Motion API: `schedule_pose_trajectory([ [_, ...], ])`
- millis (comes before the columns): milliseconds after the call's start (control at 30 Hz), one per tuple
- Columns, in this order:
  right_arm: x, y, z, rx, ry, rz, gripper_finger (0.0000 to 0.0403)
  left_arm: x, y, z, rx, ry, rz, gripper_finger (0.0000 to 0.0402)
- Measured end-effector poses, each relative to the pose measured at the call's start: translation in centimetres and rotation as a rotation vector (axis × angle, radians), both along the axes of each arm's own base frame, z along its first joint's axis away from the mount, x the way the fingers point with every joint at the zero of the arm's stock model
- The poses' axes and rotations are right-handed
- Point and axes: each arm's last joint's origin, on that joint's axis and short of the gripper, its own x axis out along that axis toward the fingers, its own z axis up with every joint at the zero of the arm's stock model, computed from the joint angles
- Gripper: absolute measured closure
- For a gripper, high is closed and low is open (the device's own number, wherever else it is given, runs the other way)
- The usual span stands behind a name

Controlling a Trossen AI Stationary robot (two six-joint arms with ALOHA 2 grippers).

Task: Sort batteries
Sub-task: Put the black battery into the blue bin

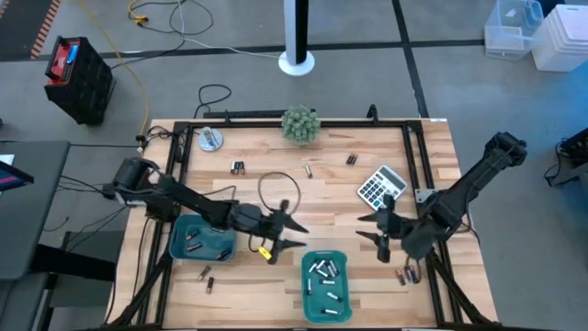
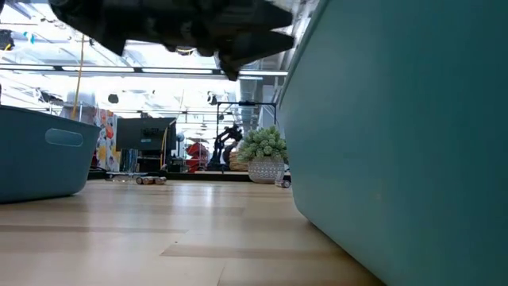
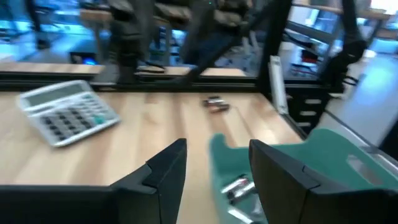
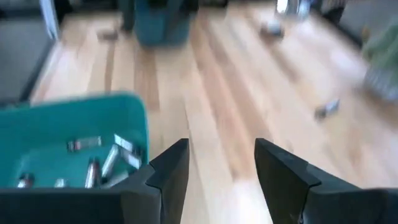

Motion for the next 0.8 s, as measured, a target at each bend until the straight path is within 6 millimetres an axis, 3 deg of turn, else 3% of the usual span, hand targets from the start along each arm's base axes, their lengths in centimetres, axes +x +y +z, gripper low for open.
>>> schedule_pose_trajectory([
  [233,0.5,1.6,-1.7,0.130,0.401,-0.095,0.0194,-3.1,1.4,0.5,0.018,-0.012,0.072,0.0235],
  [433,-0.8,4.1,-3.5,0.260,0.669,-0.175,0.0182,-4.5,2.1,0.3,0.043,-0.002,0.115,0.0235],
  [533,-1.9,5.6,-4.2,0.346,0.744,-0.217,0.0179,-5.0,2.6,0.0,0.046,0.006,0.130,0.0235],
  [800,-4.7,8.6,-5.2,0.447,0.745,-0.293,0.0176,-5.0,3.5,-0.1,0.052,0.013,0.162,0.0235],
])
